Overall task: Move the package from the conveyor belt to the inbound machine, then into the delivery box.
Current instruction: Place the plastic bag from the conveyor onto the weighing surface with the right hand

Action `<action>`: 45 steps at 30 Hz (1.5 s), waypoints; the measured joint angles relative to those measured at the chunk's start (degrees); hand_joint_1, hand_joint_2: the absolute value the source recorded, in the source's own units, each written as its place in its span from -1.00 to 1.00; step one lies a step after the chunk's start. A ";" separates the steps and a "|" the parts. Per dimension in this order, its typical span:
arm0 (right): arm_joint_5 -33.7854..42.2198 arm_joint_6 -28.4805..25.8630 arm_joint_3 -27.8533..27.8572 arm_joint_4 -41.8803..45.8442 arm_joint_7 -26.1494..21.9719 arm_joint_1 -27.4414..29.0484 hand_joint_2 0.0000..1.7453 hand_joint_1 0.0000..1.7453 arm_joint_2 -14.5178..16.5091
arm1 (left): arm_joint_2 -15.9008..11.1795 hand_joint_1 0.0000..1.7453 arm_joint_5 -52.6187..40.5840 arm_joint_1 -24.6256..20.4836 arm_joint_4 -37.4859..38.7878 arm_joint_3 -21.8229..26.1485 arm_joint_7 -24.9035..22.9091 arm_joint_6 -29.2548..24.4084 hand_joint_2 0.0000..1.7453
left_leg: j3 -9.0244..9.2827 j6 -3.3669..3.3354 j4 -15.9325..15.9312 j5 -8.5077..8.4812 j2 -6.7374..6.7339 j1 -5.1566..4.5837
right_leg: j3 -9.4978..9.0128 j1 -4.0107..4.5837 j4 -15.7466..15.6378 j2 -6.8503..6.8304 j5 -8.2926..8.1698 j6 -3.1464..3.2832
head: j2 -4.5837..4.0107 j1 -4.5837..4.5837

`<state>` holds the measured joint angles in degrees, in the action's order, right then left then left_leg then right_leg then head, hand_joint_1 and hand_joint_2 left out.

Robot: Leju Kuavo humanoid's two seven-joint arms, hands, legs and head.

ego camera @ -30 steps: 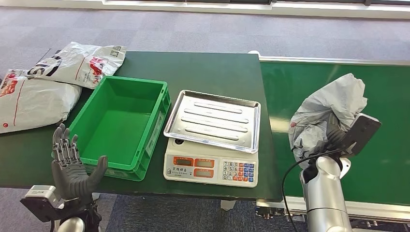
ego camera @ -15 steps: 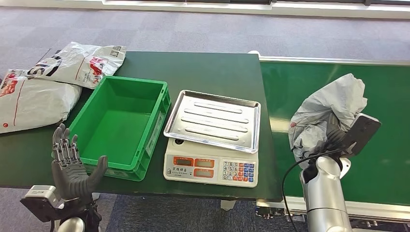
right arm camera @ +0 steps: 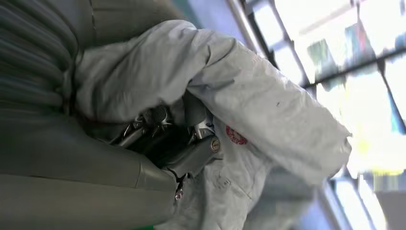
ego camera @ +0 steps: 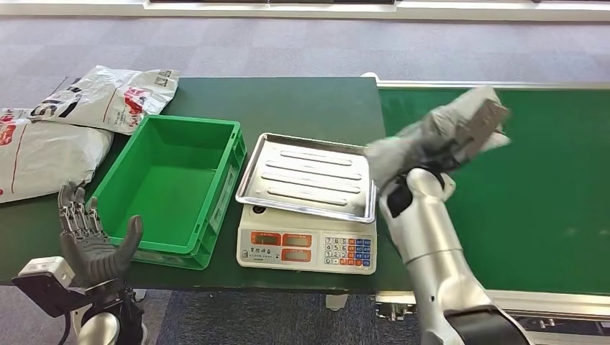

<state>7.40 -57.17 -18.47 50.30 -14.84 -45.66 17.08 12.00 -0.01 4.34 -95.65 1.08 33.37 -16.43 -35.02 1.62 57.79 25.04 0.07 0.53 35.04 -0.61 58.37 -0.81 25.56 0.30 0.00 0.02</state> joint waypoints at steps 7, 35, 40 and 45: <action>0.58 12.22 -12.31 -6.64 -1.00 -7.54 1.00 1.00 3.64 | 0.21 -1.00 -0.04 -0.57 0.01 1.02 -0.20 0.03 1.00 | -0.28 0.25 -0.04 -0.45 1.67 0.36 | -0.14 0.35 0.03 -1.66 0.21 0.21 | 0.00 -0.02; -0.39 6.11 -15.42 -14.57 3.07 -8.40 1.00 1.00 6.47 | 0.40 -1.00 0.07 1.61 -1.74 2.19 -0.35 0.12 1.00 | -0.47 0.20 0.03 -0.47 1.59 0.25 | 0.01 0.31 0.02 -1.52 0.07 0.07 | 0.00 -0.01; -0.37 6.11 -15.44 -15.42 3.08 -8.42 1.00 1.00 6.49 | 0.41 -1.00 0.07 1.65 -1.79 2.25 -0.36 0.12 1.00 | -0.48 0.20 0.04 -0.47 1.60 0.23 | 0.00 0.30 0.02 -1.52 0.07 0.07 | 0.00 -0.01; 2.45 6.11 -16.48 -16.42 4.81 -8.69 1.00 1.00 6.50 | 0.43 -1.00 0.06 1.67 -1.79 2.42 -0.43 0.53 1.00 | -0.48 0.20 0.04 -0.47 1.60 0.24 | 0.00 0.30 0.02 -1.51 0.06 0.07 | 0.00 -0.01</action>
<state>9.85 -51.06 -34.95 33.88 -10.03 -54.34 23.58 12.44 0.06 6.01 -97.44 3.50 32.94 -15.90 -35.51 1.82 57.83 24.57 1.67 0.77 35.04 -0.32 58.39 -2.33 25.63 0.37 0.00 0.02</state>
